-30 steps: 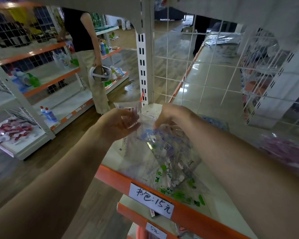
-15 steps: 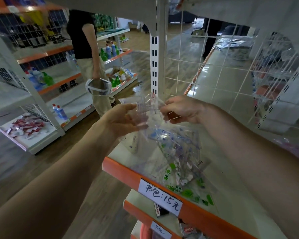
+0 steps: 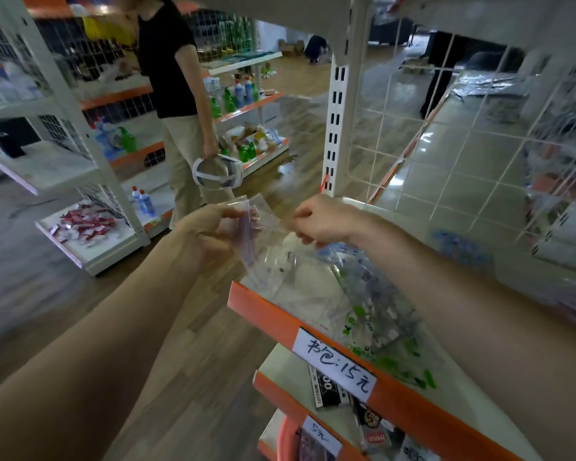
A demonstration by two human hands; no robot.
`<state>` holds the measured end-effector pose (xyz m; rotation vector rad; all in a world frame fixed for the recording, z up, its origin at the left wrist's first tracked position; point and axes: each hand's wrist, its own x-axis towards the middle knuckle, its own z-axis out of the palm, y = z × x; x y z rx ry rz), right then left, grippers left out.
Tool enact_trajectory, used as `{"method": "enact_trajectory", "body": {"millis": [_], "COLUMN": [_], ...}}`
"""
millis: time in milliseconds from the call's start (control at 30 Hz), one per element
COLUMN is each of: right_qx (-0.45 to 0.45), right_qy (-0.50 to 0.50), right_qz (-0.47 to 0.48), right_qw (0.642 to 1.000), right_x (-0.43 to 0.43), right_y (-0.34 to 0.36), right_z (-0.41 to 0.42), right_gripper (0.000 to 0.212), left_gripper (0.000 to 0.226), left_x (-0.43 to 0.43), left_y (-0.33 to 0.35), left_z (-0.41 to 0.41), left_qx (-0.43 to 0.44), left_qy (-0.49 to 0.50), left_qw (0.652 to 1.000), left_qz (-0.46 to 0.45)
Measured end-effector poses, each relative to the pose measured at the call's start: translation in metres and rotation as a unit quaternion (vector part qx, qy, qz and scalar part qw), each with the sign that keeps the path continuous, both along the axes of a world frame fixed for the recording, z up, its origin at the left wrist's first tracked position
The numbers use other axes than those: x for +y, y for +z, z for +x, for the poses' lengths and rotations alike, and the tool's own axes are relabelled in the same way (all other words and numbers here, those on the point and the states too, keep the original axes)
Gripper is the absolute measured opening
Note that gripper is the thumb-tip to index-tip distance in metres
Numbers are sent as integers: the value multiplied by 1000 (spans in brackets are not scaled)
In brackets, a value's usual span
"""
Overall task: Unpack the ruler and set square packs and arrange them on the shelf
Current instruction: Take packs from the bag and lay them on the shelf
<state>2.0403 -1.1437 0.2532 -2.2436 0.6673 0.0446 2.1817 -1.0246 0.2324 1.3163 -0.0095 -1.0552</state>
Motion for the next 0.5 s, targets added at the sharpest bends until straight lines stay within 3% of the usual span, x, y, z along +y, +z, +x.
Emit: {"method": "enact_trajectory", "body": {"millis": [67, 167, 333, 433, 500], "right_qx": [83, 112, 108, 86, 86], "right_qy": [59, 70, 61, 66, 66], "right_qz": [-151, -214, -239, -232, -220], "right_qw": [983, 968, 963, 967, 970], "right_x": [13, 25, 24, 29, 34], "right_y": [-9, -22, -27, -23, -19], "right_z": [2, 11, 14, 11, 10], "right_gripper": [40, 41, 13, 8, 18], "left_gripper": [25, 24, 20, 15, 18], "left_x": [2, 2, -7, -12, -10], "left_y": [-11, -23, -20, -14, -13], "left_z": [3, -3, -7, -12, -19], "left_qx": [-9, -23, -82, -134, -151], "left_qy": [1, -11, -52, -74, -110], "left_qw": [1000, 998, 988, 979, 969], "left_qz": [18, 59, 117, 136, 160]}}
